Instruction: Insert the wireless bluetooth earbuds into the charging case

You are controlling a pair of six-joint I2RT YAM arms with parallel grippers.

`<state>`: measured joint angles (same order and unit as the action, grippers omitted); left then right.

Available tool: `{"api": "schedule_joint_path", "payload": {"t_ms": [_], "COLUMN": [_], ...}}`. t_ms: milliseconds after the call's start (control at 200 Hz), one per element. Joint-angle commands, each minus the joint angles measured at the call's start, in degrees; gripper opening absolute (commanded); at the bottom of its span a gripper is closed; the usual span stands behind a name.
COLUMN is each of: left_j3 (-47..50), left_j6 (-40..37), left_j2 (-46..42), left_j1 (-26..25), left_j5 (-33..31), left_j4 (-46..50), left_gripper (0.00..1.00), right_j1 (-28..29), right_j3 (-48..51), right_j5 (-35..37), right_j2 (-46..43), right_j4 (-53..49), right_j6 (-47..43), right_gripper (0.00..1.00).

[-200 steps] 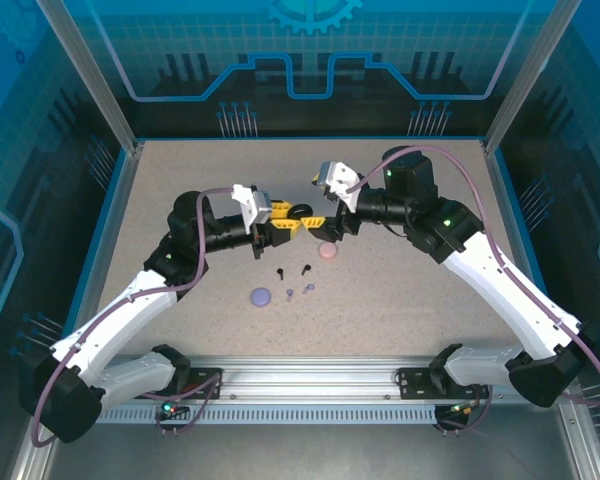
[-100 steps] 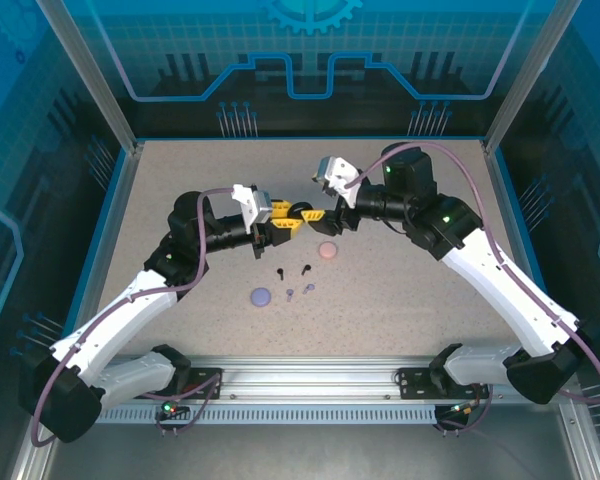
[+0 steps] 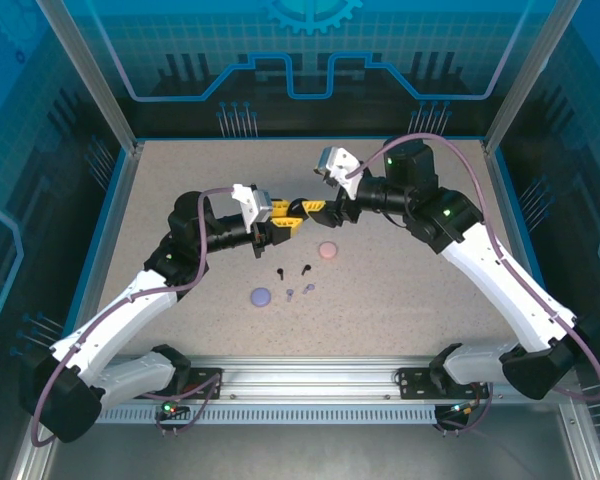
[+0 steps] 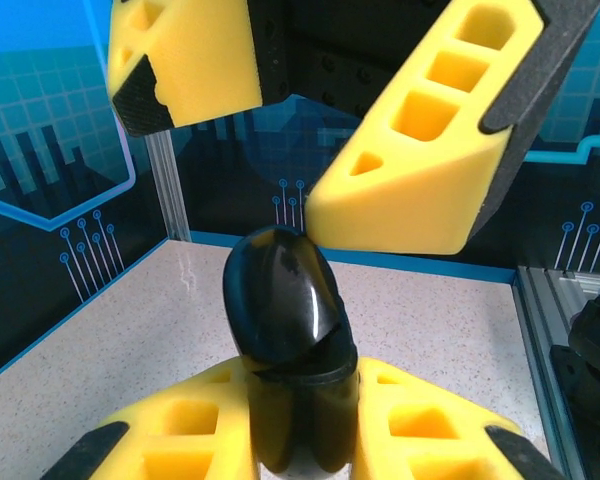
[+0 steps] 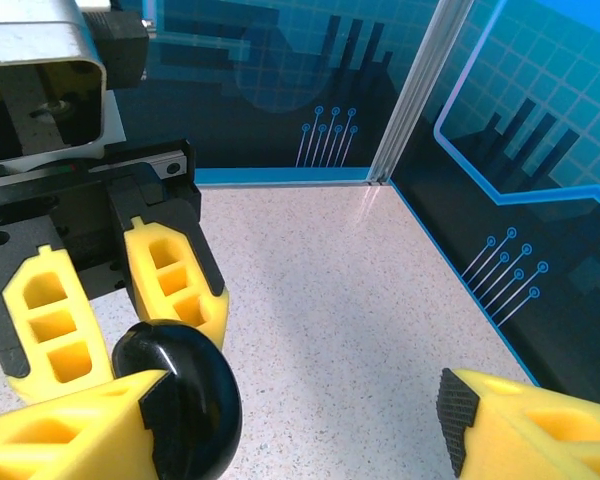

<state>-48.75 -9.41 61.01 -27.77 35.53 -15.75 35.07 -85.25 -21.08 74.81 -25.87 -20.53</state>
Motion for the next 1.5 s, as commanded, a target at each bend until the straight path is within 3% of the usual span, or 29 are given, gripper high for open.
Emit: {"api": "schedule_joint_path", "payload": {"t_ms": [0, 605, 931, 1071, 1306, 1496], "left_j3": [0.2, 0.7, 1.8, 3.7, 8.0, 12.0], "left_j6": [-1.8, -2.5, -1.8, -0.5, 2.0, 6.0], "left_j2": [-1.3, -2.0, -2.2, -3.0, -7.7, -12.4], "left_j1": [-0.9, -1.1, -1.2, -1.2, -1.2, -1.2], "left_j5": [0.9, 0.2, -1.4, -3.1, -6.2, -7.6], "left_j4": [-1.1, -0.6, -1.0, -3.0, -4.5, -6.5], "left_gripper": [0.00, 0.00, 0.00, 0.00, 0.00, 0.00], "right_j1": [-0.7, -1.1, -4.1, -4.7, -4.8, -3.6], "right_j3": [-1.9, -4.0, -3.8, -1.5, 0.7, 8.9], "right_j5": [0.1, 0.1, -3.4, 1.0, 15.2, 16.7], "right_j2": [1.3, 2.8, -0.4, -3.4, -3.9, -1.4], "right_j4": [-0.3, -0.9, 1.3, 1.5, -8.9, -12.9], "right_j6": [1.1, 1.9, 8.8, 13.9, 27.9, 40.3], "right_gripper": [0.72, 0.72, 0.76, 0.80, 0.72, 0.67]}}
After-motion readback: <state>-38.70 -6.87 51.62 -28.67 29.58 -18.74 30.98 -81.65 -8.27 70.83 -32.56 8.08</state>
